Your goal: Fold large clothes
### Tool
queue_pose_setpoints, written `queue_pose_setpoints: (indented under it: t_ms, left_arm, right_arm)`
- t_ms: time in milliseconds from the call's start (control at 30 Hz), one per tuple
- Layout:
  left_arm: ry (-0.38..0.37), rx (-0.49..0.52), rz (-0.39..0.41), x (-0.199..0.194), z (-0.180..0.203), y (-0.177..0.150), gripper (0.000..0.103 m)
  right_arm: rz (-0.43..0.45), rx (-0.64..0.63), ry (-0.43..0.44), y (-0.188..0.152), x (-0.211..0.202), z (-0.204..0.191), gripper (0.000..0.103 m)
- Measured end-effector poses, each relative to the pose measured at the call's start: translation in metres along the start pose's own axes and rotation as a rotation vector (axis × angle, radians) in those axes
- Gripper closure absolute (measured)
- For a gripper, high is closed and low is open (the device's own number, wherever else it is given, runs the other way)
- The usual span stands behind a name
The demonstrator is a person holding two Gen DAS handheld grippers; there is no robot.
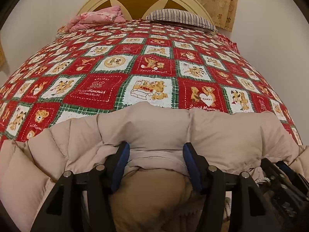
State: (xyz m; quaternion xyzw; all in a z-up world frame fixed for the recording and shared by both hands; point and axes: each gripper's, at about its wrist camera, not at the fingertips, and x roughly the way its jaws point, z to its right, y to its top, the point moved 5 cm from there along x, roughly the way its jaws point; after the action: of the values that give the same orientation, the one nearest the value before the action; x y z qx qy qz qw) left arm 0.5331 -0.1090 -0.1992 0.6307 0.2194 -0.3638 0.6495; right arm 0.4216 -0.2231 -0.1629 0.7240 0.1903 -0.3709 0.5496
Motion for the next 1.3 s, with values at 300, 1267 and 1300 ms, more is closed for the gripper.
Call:
queue_pose_setpoints:
  t_ms: [300,1267,1300]
  left_arm:
    - [-0.169,0.002,-0.03,-0.074,-0.009,-0.015,0.038]
    - [-0.438,-0.118,0.025,-0.319,-0.155,-0.286,0.038]
    - [-0.451,-0.132,0.015,-0.317,-0.157,-0.292,0.038]
  right_arm:
    - [0.153,0.054,0.195,-0.022,-0.149,0.031,0.039]
    - [0.068,0.145,0.136,-0.266,-0.351,0.169,0.012]
    - [0.052,0.142,0.122,-0.274,-0.345,0.17,0.012]
